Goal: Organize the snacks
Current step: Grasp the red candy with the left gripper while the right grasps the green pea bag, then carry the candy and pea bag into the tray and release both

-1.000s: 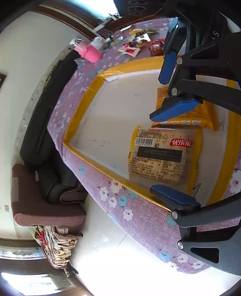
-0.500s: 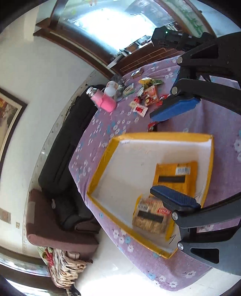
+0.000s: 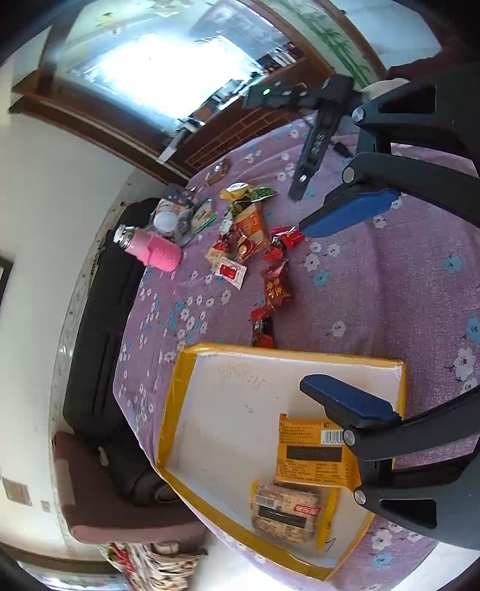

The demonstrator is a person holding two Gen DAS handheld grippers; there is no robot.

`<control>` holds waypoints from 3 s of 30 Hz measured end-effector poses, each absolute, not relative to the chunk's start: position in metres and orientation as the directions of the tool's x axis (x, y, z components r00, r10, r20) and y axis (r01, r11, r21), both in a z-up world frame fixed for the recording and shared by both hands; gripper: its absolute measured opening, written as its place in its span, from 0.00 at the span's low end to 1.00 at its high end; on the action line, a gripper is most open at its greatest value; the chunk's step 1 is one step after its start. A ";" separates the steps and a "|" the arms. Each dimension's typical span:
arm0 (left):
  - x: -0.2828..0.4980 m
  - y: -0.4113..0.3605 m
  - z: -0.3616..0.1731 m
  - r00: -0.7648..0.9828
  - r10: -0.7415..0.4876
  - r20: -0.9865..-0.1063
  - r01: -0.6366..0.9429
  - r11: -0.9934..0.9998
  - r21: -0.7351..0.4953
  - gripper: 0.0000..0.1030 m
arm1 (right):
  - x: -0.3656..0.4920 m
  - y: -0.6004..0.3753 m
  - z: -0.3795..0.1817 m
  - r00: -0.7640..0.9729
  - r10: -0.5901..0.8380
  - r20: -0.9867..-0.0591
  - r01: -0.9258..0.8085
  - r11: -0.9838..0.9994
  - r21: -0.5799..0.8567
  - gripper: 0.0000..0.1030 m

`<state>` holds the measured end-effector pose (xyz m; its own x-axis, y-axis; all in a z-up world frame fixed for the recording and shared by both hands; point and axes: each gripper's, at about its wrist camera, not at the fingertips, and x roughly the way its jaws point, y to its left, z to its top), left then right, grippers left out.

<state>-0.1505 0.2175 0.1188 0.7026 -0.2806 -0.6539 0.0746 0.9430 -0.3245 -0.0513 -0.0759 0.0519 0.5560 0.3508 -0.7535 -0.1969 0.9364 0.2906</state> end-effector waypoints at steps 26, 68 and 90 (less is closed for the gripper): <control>-0.007 0.098 0.032 0.456 -0.174 -0.873 0.461 0.885 0.064 0.74 | 0.034 -0.159 0.026 0.651 0.484 -0.585 0.025 0.757 0.653 0.63; -0.073 0.189 0.069 0.581 -0.305 -0.754 0.172 0.952 -0.252 0.29 | 0.041 -0.161 0.003 0.631 0.503 -0.591 0.044 0.737 0.675 0.48; -0.067 0.365 0.058 0.592 -0.061 -0.804 -0.134 0.976 -0.172 0.29 | -0.013 0.113 0.084 0.366 0.691 -0.623 -0.449 0.718 0.532 0.47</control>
